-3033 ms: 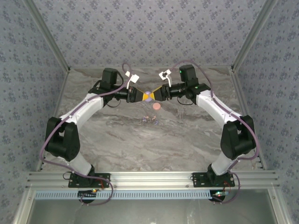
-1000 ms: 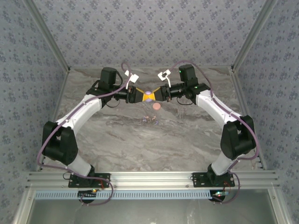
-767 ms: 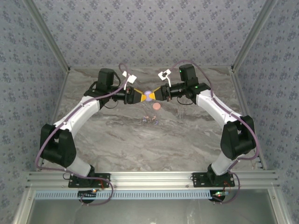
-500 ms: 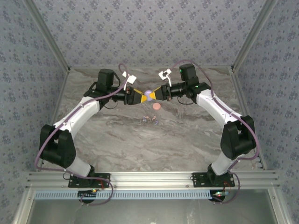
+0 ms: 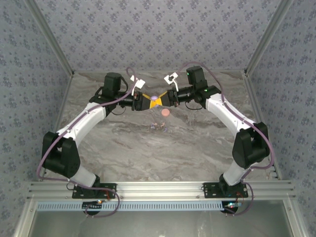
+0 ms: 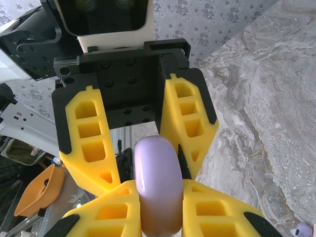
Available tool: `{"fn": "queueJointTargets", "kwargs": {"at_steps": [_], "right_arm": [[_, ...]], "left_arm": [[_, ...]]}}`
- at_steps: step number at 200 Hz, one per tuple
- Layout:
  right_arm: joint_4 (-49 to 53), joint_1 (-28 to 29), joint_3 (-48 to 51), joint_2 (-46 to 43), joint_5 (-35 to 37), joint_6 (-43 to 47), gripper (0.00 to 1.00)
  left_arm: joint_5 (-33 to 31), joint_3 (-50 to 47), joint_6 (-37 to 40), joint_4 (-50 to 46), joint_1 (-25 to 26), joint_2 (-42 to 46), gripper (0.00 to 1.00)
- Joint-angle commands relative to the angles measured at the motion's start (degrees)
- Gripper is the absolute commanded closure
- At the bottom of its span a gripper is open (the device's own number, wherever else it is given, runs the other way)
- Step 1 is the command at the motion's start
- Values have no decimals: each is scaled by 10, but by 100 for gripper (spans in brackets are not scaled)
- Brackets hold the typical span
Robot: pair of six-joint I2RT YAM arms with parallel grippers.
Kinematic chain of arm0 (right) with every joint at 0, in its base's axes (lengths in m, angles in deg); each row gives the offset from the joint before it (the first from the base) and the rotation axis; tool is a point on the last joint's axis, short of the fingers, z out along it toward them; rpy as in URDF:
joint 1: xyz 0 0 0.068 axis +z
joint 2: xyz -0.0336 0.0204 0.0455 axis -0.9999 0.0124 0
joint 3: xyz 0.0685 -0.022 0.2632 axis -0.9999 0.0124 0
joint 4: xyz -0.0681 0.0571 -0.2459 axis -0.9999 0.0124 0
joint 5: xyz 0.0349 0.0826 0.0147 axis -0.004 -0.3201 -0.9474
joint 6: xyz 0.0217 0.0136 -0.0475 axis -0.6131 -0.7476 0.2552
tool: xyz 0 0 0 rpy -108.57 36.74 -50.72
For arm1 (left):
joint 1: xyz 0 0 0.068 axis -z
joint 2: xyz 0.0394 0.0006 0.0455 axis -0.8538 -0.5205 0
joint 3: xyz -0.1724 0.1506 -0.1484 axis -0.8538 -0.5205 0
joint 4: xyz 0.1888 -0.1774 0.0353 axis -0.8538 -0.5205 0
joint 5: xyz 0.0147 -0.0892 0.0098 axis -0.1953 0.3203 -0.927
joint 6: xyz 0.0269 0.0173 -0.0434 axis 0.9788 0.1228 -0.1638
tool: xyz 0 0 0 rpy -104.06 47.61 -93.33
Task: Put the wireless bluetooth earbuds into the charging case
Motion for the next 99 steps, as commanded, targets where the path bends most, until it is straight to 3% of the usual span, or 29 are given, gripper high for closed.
{"fn": "queueJointTargets", "kwargs": {"at_steps": [1, 38, 68, 99], "right_arm": [[19, 6, -23, 11, -15, 15, 88], [16, 5, -22, 9, -7, 11, 88], [12, 4, -22, 7, 1, 8, 88], [0, 1, -17, 2, 8, -2, 88]], "left_arm": [[19, -1, -1, 20, 3, 3, 62], [18, -2, -3, 21, 6, 1, 64], [11, -6, -1, 18, 6, 2, 57], [2, -10, -4, 19, 6, 2, 60]]}}
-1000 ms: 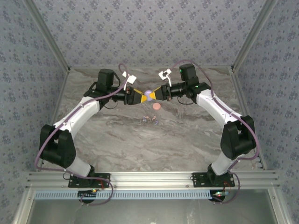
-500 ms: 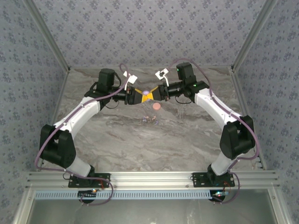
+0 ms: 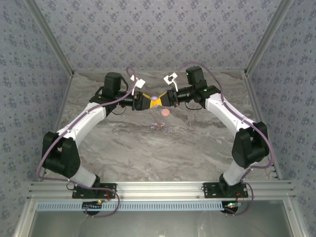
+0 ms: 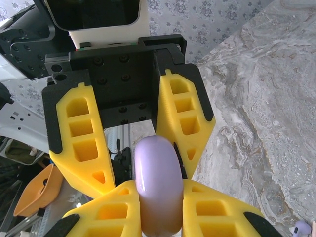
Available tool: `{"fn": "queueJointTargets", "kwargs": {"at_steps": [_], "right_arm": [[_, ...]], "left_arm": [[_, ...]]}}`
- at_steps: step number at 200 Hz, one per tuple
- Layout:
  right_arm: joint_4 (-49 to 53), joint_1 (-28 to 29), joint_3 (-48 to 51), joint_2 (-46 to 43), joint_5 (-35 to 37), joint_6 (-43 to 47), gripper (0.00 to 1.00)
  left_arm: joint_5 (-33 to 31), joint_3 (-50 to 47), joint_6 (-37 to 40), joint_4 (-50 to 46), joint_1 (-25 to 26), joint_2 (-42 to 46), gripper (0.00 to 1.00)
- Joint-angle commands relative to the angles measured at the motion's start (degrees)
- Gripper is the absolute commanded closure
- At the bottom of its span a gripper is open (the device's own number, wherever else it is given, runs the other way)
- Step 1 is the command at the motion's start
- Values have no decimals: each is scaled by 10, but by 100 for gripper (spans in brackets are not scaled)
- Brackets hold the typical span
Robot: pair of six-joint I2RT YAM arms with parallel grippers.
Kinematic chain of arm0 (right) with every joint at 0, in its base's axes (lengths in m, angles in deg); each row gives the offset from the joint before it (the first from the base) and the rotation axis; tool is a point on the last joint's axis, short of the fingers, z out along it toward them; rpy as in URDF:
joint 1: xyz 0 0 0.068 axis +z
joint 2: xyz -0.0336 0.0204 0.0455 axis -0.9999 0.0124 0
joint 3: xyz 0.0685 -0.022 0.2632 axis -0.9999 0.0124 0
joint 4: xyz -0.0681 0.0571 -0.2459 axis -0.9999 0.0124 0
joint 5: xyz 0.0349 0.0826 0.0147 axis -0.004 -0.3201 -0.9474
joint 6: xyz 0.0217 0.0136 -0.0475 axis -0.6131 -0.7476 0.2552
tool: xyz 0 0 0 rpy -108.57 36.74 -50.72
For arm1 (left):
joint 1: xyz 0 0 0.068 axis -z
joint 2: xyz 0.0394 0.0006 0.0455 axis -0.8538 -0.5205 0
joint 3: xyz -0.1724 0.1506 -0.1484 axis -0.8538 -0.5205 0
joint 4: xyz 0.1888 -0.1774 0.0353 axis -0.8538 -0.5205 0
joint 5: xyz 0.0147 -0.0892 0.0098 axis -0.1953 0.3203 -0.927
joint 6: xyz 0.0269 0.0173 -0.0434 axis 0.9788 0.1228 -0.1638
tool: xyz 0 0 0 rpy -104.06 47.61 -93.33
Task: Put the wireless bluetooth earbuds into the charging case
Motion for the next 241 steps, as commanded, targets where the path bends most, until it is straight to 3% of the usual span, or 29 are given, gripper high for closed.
{"fn": "queueJointTargets", "kwargs": {"at_steps": [1, 136, 165, 181, 212, 241], "right_arm": [[-7, 1, -14, -2, 4, -5, 88], [-46, -6, 5, -16, 13, -32, 88], [-49, -5, 7, -18, 14, -34, 86], [-47, -5, 10, -22, 26, -34, 84], [-23, -6, 18, -45, 91, -18, 69], [-6, -10, 24, -62, 120, -7, 67]], "left_arm": [[3, -8, 3, 12, 5, 2, 60], [-24, -22, -32, 51, 5, 3, 74], [-28, -25, -35, 57, 5, 4, 96], [-37, -23, -30, 52, 5, 5, 98], [-62, -3, 8, 10, 5, 5, 98], [-71, 5, 37, 3, 5, 8, 97]]}}
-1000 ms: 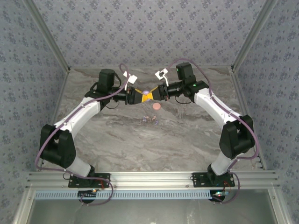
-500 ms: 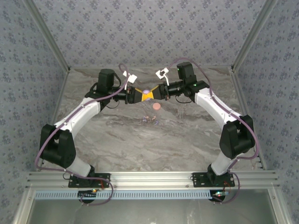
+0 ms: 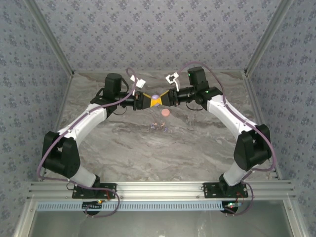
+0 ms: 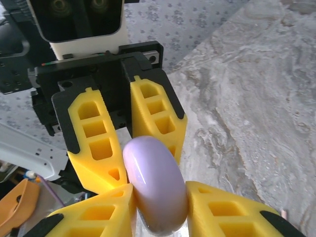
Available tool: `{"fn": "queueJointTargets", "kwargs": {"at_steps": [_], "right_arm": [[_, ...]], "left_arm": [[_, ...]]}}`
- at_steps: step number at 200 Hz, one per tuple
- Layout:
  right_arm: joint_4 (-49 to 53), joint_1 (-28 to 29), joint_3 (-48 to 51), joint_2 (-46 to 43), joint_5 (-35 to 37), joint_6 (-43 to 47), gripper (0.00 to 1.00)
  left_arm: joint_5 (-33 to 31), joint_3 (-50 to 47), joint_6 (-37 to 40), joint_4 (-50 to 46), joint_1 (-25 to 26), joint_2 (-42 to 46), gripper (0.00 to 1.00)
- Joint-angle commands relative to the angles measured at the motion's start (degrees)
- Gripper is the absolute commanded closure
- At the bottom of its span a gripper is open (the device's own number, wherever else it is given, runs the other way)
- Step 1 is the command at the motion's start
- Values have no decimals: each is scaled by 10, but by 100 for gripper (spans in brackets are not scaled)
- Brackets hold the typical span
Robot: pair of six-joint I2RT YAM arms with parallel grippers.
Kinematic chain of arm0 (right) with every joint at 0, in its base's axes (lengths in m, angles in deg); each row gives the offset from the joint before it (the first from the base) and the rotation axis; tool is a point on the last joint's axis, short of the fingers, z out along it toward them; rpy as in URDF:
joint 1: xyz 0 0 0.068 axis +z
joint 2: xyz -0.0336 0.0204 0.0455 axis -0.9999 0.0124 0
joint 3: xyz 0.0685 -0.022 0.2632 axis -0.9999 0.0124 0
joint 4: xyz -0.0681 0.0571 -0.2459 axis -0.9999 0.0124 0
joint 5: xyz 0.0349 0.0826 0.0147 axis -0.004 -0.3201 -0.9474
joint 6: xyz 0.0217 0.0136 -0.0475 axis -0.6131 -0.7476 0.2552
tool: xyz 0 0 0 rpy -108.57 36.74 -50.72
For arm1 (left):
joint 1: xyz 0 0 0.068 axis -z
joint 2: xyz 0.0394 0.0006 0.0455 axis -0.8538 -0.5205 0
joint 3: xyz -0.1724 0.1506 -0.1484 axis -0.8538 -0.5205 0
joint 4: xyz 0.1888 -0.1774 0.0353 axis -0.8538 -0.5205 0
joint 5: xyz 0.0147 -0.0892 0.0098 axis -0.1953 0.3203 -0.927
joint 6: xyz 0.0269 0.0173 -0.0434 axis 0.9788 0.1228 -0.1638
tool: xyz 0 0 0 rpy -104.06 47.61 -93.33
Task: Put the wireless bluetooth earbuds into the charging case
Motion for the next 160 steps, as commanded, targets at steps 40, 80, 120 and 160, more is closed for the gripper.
{"fn": "queueJointTargets", "kwargs": {"at_steps": [40, 80, 120, 160], "right_arm": [[30, -16, 4, -52, 54, 27, 62], [73, -18, -3, -62, 57, 60, 59], [130, 1, -18, -66, 72, 103, 54], [158, 20, -27, -68, 68, 133, 52]], "left_arm": [[-31, 17, 63, -15, 1, 10, 98], [-13, -15, 111, 47, 2, 29, 100], [-23, -78, 232, 100, 16, 83, 100], [-40, -96, 267, 110, 19, 107, 100]]}}
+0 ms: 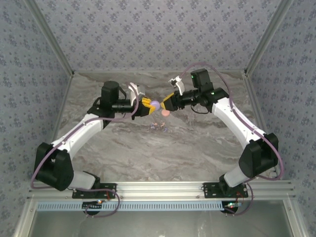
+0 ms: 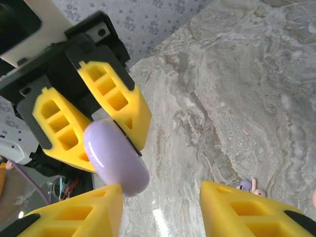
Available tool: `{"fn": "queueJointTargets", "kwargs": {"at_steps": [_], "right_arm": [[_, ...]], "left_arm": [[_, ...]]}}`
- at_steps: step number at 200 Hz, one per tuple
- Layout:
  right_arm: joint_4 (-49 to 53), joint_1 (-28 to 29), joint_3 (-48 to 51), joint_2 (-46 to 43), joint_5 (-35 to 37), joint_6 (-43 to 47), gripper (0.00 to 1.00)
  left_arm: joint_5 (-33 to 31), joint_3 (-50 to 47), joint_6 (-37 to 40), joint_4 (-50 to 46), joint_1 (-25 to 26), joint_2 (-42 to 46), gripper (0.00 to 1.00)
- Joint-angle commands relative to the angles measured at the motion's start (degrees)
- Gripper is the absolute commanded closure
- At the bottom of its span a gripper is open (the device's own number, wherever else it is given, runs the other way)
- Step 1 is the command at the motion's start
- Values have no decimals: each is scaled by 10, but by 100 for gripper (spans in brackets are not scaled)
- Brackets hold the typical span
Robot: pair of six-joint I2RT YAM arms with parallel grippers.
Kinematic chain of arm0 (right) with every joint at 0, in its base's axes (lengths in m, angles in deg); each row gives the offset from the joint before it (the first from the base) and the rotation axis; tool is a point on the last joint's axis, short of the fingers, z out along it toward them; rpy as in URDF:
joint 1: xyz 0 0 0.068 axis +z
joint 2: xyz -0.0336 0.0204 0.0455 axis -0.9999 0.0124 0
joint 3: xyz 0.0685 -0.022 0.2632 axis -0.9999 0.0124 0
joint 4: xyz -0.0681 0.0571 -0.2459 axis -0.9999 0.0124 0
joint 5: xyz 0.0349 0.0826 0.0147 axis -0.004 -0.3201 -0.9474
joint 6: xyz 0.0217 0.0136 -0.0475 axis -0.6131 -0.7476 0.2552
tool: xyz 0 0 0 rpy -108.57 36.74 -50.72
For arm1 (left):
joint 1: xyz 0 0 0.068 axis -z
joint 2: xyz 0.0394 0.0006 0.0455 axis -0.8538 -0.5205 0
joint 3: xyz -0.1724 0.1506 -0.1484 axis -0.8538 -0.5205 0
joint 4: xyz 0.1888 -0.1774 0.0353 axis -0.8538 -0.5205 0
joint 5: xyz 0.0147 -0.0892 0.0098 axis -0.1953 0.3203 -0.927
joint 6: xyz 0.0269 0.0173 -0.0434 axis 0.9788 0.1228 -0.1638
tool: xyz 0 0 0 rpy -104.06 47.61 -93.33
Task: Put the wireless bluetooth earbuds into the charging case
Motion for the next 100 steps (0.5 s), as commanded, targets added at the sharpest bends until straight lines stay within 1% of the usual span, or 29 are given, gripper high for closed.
{"fn": "queueJointTargets", "kwargs": {"at_steps": [1, 29, 66, 100], "right_arm": [[39, 12, -25, -17, 0, 38, 52], [47, 28, -30, -17, 12, 51, 50], [49, 32, -36, -16, 17, 55, 48], [43, 35, -39, -10, 45, 46, 48]], "left_arm": [[-2, 4, 54, 30, 1, 17, 100], [11, 15, 69, 6, 2, 14, 100], [19, 22, 75, -8, 5, 11, 100], [29, 28, 83, -21, 13, 8, 100]]}}
